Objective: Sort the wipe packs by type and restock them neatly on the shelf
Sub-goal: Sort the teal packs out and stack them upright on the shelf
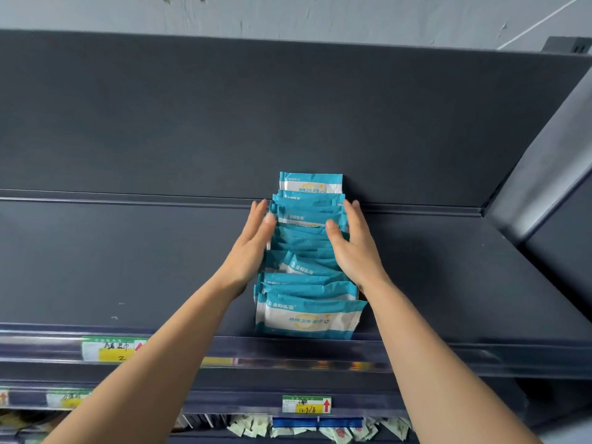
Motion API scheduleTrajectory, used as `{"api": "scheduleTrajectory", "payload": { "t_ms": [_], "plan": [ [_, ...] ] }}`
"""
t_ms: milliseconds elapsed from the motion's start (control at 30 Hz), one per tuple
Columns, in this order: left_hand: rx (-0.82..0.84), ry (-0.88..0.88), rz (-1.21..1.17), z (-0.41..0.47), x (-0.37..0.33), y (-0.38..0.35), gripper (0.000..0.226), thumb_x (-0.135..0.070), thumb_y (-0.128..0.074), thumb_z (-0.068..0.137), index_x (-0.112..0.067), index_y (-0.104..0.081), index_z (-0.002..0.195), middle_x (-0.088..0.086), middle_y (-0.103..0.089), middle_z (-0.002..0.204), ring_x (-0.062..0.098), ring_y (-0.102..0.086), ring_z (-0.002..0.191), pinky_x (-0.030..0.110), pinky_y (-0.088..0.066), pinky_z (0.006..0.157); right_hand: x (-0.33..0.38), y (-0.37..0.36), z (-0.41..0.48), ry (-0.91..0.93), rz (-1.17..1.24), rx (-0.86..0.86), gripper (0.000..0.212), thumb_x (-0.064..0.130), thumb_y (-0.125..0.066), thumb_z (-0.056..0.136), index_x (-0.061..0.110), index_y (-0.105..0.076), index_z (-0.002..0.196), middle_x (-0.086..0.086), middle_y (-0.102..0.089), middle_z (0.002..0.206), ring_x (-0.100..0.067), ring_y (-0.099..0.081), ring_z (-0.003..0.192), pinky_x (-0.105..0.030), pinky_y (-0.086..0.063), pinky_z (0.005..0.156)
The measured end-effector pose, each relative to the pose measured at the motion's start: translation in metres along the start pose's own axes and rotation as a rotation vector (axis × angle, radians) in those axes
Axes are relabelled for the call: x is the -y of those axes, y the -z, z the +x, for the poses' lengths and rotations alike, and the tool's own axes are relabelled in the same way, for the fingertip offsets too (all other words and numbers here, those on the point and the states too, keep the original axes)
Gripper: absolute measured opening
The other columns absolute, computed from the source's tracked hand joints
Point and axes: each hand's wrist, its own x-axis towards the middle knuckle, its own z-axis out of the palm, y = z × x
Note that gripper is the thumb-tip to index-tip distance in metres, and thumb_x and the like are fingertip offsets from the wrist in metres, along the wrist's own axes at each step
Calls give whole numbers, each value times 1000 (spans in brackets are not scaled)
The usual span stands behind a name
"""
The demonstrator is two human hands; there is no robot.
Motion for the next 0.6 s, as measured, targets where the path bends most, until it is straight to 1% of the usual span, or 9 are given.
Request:
{"api": "scheduleTrajectory", "payload": {
  "t_ms": [67, 133, 200, 267, 367, 433, 467, 533, 600],
  "plan": [
    [46, -134, 203, 7, -3, 3, 60, -54, -37, 95, -32, -24, 150, -20, -12, 157, -6, -5, 143, 31, -7, 121, -3, -2, 6, 115, -114, 33, 49, 39, -40, 101, 23, -36, 147, 10, -22, 158, -6, -6, 147, -37, -12, 121],
    [82, -195, 461, 15, -4, 5, 69, -68, -29, 91, -28, -35, 146, -16, -27, 154, -1, -17, 143, 39, -9, 121, -7, -1, 9, 195, -191, -19, 39, 37, -43, 101, 22, -55, 135, 9, -44, 147, -8, -16, 146, -43, -17, 119],
    [6, -319, 769, 21, -1, 8, 91, -83, -11, 79, -25, -51, 136, -11, -47, 139, 8, -36, 134, 39, -15, 117, -7, -1, 11, 239, -182, -38, 31, 35, -48, 99, 23, -66, 122, 11, -56, 136, -8, -23, 144, -43, -21, 117],
    [-69, -365, 910, 20, -1, 8, 101, -87, 2, 72, -29, -60, 127, -11, -53, 125, 11, -40, 124, 32, -13, 108, -4, 0, 12, 228, -184, 39, 32, 38, -49, 98, 24, -65, 123, 14, -55, 136, -6, -22, 143, -44, -22, 117],
    [-116, -310, 990, 20, -5, 4, 92, -83, -1, 75, -33, -66, 118, -13, -55, 122, 12, -38, 121, 31, -13, 104, 2, 3, 14, 181, -258, 136, 40, 47, -45, 97, 25, -60, 128, 16, -51, 140, -4, -23, 142, -44, -21, 116],
    [-132, -209, 930, 22, -11, 0, 88, -82, -9, 80, -27, -71, 109, -9, -55, 121, 14, -40, 120, 35, -20, 105, 5, 4, 15, 175, -258, 104, 40, 48, -44, 97, 25, -62, 124, 14, -52, 138, -6, -28, 140, -42, -22, 116],
    [-144, -158, 811, 22, -13, -1, 84, -80, -16, 83, -23, -72, 108, -6, -53, 122, 15, -40, 122, 35, -26, 106, 5, 3, 14, 160, -216, 79, 41, 48, -44, 97, 25, -60, 127, 12, -49, 141, -8, -29, 140, -42, -23, 116],
    [-183, -105, 532, 23, -12, -4, 65, -64, -30, 92, -17, -65, 120, -2, -45, 132, 13, -37, 128, 27, -30, 104, 2, 3, 15, 61, -32, 60, 50, 49, -44, 97, 23, -46, 141, 6, -35, 152, -10, -26, 142, -38, -23, 117],
    [-191, -22, 339, 28, -6, -5, 61, -57, -37, 95, -19, -45, 141, -2, -35, 146, 12, -33, 135, 24, -29, 103, 0, 6, 18, -79, 184, 83, 61, 51, -43, 97, 24, -28, 150, 6, -24, 157, -11, -24, 143, -36, -24, 116]
  ]
}}
